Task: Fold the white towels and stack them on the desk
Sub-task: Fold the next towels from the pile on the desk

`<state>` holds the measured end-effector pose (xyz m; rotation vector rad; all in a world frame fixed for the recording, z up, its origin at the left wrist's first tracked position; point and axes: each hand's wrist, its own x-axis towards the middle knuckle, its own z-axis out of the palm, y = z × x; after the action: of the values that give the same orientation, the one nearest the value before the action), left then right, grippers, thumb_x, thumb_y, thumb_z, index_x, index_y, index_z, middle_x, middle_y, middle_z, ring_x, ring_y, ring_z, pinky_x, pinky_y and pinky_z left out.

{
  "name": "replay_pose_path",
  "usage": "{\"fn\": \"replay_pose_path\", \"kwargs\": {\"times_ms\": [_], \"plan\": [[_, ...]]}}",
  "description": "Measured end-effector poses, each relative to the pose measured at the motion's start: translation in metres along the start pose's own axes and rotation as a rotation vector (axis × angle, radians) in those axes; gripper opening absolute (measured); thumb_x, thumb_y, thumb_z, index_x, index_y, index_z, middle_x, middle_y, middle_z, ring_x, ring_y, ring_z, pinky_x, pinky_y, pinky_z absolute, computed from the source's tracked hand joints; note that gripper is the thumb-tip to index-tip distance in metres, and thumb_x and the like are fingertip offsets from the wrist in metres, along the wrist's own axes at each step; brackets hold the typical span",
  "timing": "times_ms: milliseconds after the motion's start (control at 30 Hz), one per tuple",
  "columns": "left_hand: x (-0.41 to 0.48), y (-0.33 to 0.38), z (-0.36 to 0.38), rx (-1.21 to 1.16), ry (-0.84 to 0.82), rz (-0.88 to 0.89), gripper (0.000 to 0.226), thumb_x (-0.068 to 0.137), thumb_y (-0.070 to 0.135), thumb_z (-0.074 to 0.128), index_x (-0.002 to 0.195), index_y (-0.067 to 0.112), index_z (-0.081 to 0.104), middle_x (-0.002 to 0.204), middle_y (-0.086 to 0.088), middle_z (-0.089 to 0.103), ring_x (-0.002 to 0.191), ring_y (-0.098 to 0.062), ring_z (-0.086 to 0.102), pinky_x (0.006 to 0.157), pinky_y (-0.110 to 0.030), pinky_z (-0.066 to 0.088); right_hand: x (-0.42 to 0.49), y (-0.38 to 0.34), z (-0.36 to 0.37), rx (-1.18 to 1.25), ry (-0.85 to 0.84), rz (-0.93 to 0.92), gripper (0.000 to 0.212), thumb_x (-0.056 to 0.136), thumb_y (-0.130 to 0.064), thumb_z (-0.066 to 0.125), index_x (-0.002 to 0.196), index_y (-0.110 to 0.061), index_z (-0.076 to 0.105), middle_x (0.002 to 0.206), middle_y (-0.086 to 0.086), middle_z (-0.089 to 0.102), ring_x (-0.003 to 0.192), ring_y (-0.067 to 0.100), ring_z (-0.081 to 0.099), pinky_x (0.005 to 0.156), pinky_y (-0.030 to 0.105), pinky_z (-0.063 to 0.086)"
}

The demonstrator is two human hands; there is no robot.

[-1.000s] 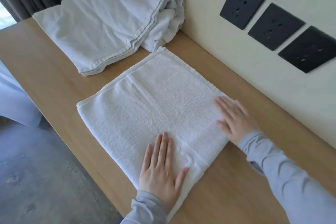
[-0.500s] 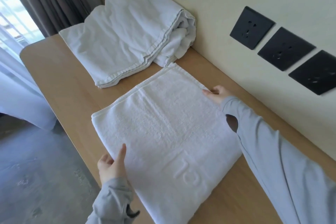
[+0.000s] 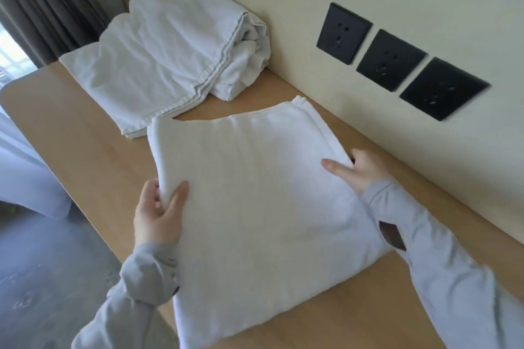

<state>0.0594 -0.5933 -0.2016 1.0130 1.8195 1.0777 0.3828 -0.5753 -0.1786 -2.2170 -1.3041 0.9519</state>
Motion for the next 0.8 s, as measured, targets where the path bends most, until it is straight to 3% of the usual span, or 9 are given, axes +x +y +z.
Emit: {"fn": "replay_pose_path", "kwargs": {"times_ms": [133,233,300,400,500,567,633,700,800], "plan": [[0.010,0.034,0.015,0.099,-0.283,0.124,0.023,0.082,0.028,0.071,0.079,0.011,0.055,0.068,0.002,0.055,0.051,-0.003,0.050,0.047,-0.014,0.043,-0.102,0.052,-0.013,0.213,0.233,0.171,0.027,0.077,-0.042,0.070,0.075,-0.015,0.065,0.072,0.000,0.068,0.071,0.018,0.064,0.058,0.029,0.046],[0.017,0.049,0.050,0.212,-0.523,0.150,0.030,0.073,0.039,0.077,0.087,0.016,0.063,0.079,-0.001,0.063,0.067,-0.015,0.058,0.061,-0.025,0.048,-0.161,0.091,0.000,0.291,0.405,0.356,0.032,0.076,-0.044,0.071,0.070,-0.014,0.063,0.067,0.000,0.066,0.068,0.020,0.062,0.060,0.032,0.044],[0.017,0.049,0.080,0.333,-0.649,0.156,0.042,0.069,0.046,0.071,0.098,0.018,0.066,0.092,-0.004,0.066,0.083,-0.023,0.061,0.072,-0.032,0.049,-0.183,0.115,0.015,0.266,0.448,0.475,0.032,0.078,-0.042,0.070,0.067,-0.014,0.059,0.065,0.000,0.062,0.071,0.027,0.060,0.058,0.033,0.040],[0.013,0.027,0.114,0.665,-0.582,0.231,0.044,0.086,0.035,0.064,0.125,0.017,0.055,0.121,-0.013,0.055,0.109,-0.032,0.051,0.092,-0.035,0.040,-0.194,0.139,0.038,0.185,0.496,0.573,0.030,0.082,-0.026,0.069,0.093,0.000,0.059,0.089,0.017,0.060,0.093,0.039,0.056,0.076,0.042,0.044],[-0.010,0.001,0.122,0.893,-0.500,0.595,0.060,0.093,0.045,0.047,0.145,0.019,0.033,0.147,-0.011,0.035,0.133,-0.033,0.033,0.107,-0.044,0.027,-0.190,0.131,0.061,-0.161,0.709,0.413,0.044,0.087,-0.026,0.060,0.117,0.007,0.055,0.116,0.029,0.056,0.105,0.044,0.053,0.086,0.049,0.044],[-0.038,-0.012,0.122,0.917,-0.637,0.899,0.068,0.093,0.055,0.029,0.150,0.020,0.021,0.157,-0.004,0.020,0.145,-0.026,0.019,0.115,-0.041,0.015,-0.180,0.101,0.081,-0.294,0.672,0.168,0.051,0.090,-0.036,0.043,0.125,0.000,0.055,0.131,0.021,0.054,0.120,0.036,0.050,0.094,0.047,0.041],[-0.054,-0.022,0.116,0.984,-0.805,1.096,0.069,0.091,0.055,0.020,0.149,0.018,0.022,0.157,-0.003,0.018,0.145,-0.023,0.018,0.117,-0.040,0.009,-0.171,0.081,0.108,-0.393,0.467,0.013,0.055,0.092,-0.039,0.032,0.137,-0.011,0.046,0.147,0.008,0.039,0.138,0.025,0.034,0.108,0.044,0.023],[-0.048,-0.030,0.106,1.049,-0.908,1.157,0.069,0.090,0.054,0.020,0.147,0.017,0.028,0.155,-0.004,0.024,0.142,-0.025,0.025,0.115,-0.039,0.008,-0.168,0.084,0.123,-0.476,0.323,0.000,0.057,0.093,-0.042,0.024,0.145,-0.018,0.030,0.154,-0.001,0.021,0.143,0.023,0.020,0.113,0.043,0.009],[-0.024,-0.034,0.097,1.058,-0.976,1.227,0.068,0.091,0.057,0.009,0.149,0.022,0.014,0.158,0.000,0.010,0.146,-0.022,0.007,0.118,-0.038,-0.002,-0.184,0.113,0.117,-0.533,0.313,0.062,0.058,0.095,-0.044,0.017,0.145,-0.016,0.019,0.155,-0.002,0.018,0.144,0.018,0.016,0.114,0.043,0.010]]}}
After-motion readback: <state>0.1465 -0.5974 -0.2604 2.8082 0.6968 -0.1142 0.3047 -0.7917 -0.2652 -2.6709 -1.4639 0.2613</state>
